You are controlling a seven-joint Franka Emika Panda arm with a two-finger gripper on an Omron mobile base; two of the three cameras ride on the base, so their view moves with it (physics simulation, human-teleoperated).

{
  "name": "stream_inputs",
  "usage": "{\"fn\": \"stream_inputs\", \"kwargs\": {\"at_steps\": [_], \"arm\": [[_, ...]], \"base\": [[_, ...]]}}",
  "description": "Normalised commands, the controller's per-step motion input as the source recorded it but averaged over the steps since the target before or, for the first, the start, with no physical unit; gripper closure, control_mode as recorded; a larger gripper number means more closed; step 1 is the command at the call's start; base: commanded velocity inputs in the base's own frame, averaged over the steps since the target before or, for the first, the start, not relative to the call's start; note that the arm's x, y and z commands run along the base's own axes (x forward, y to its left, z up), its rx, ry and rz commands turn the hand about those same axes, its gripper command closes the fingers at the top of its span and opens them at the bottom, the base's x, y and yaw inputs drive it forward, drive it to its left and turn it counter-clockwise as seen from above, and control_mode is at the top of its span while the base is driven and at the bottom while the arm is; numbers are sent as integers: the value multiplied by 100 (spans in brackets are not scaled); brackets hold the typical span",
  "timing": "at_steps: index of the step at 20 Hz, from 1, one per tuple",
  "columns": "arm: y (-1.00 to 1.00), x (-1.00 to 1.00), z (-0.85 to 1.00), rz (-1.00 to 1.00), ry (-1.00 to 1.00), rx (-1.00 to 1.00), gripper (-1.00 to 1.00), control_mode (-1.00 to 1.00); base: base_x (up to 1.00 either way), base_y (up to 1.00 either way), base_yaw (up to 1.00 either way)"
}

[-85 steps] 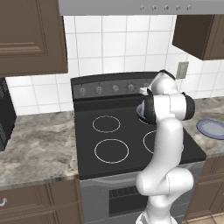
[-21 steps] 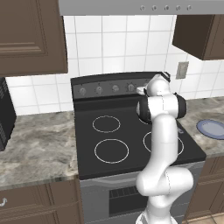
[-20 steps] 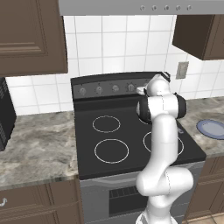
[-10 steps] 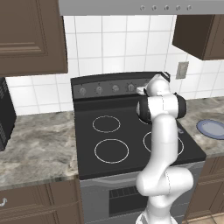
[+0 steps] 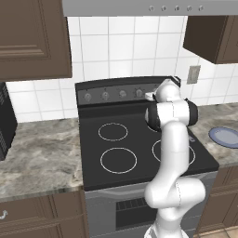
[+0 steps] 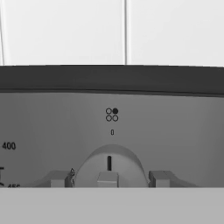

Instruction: Pick up the butter stick and place it in the pan. Then turn on the burner for the pan.

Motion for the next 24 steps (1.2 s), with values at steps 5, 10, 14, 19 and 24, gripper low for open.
{"fn": "stream_inputs", "kwargs": {"at_steps": [5, 10, 14, 19, 24], "arm": [[0, 0, 0, 0, 2, -5, 100, -100], [0, 0, 0, 0, 5, -9, 100, -100], [0, 0, 0, 0, 8, -9, 100, -100], [0, 0, 0, 1, 9, -9, 100, -100], [0, 0, -1, 3, 4, -8, 100, -100]], "base": [[0, 0, 0], [0, 0, 0], [0, 0, 0], [0, 0, 0], [0, 0, 0]]}}
